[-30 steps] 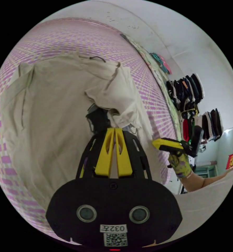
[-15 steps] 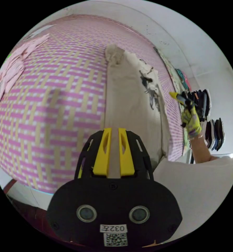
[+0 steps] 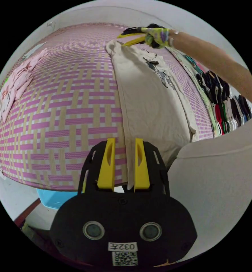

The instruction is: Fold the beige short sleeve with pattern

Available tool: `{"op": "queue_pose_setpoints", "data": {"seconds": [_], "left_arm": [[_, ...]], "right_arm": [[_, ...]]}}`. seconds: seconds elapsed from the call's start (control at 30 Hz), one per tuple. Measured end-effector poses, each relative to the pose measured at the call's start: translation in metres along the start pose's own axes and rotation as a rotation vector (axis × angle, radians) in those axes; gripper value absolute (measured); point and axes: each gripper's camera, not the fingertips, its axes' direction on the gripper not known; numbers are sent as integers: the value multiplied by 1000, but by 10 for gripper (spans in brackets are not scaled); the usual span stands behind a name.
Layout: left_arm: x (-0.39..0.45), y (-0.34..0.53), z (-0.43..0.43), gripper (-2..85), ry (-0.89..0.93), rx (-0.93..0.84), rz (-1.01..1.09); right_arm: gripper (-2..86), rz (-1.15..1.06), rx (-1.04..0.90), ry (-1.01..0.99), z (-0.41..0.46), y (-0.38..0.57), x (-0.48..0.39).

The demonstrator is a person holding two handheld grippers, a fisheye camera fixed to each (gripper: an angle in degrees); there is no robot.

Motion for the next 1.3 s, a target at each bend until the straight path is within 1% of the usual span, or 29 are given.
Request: {"op": "queue_pose_setpoints", "data": {"seconds": [0.1,0.13,0.2,0.23,0.3,0.37,0.4,0.43,0.5,0.6,0.67,0.7,0.77,0.83,0.9,0.97,1.0,1.07,1.1,1.13,1.17,1.23,1.3], "left_arm": [[11,8,-1,76,-78,9,87],[16,11,-2,71,-111,18,134],[20,15,-3,68,-127,23,179],[18,18,-4,66,-116,27,184],[13,21,-7,64,-85,40,169],[6,23,-9,56,-45,45,163],[4,23,-10,55,-38,44,168],[1,24,-11,52,-19,40,175],[-5,23,-12,51,16,29,171],[-15,23,-14,39,66,19,145],[-19,26,-15,20,64,28,148],[-20,27,-16,16,67,28,149],[-22,29,-17,5,79,29,151],[-24,30,-18,-2,79,31,158],[-26,31,-19,-6,84,29,158],[-29,32,-21,-8,99,30,155],[-31,32,-21,-9,103,31,154],[-35,34,-22,-10,123,37,141],[-35,34,-22,-10,127,38,139],[-36,34,-22,-10,139,41,141],[-35,33,-21,-10,153,40,144],[-33,31,-21,-10,153,34,154],[-30,30,-23,-10,126,22,175]], "right_arm": [[93,-28,-50,89,30,-18,-23],[82,-89,-80,117,44,-21,-39],[75,-197,-121,56,61,-18,-64],[70,-249,-134,-8,66,-14,-77],[66,-250,-63,-12,59,-8,-84],[64,-176,109,76,35,-3,-79],[64,-162,140,110,31,-3,-78],[64,-149,178,183,24,-7,-80],[64,-169,172,216,22,-21,-87],[66,-236,86,328,34,-52,-111],[68,-295,-59,352,62,-72,-124],[66,-329,-90,356,69,-74,-129],[44,-433,-164,442,93,-77,-150],[13,-474,-213,468,105,-77,-161],[-2,-474,-334,495,114,-79,-167],[-6,-382,-542,582,115,-76,-167],[-6,-371,-561,606,111,-72,-167],[-4,-348,-526,729,83,-56,-170],[-1,-337,-517,732,77,-54,-170],[4,-335,-438,700,64,-52,-173],[27,-403,-350,627,57,-49,-183],[65,-500,-276,584,62,-47,-202],[94,-521,-269,627,84,-47,-216]]}}
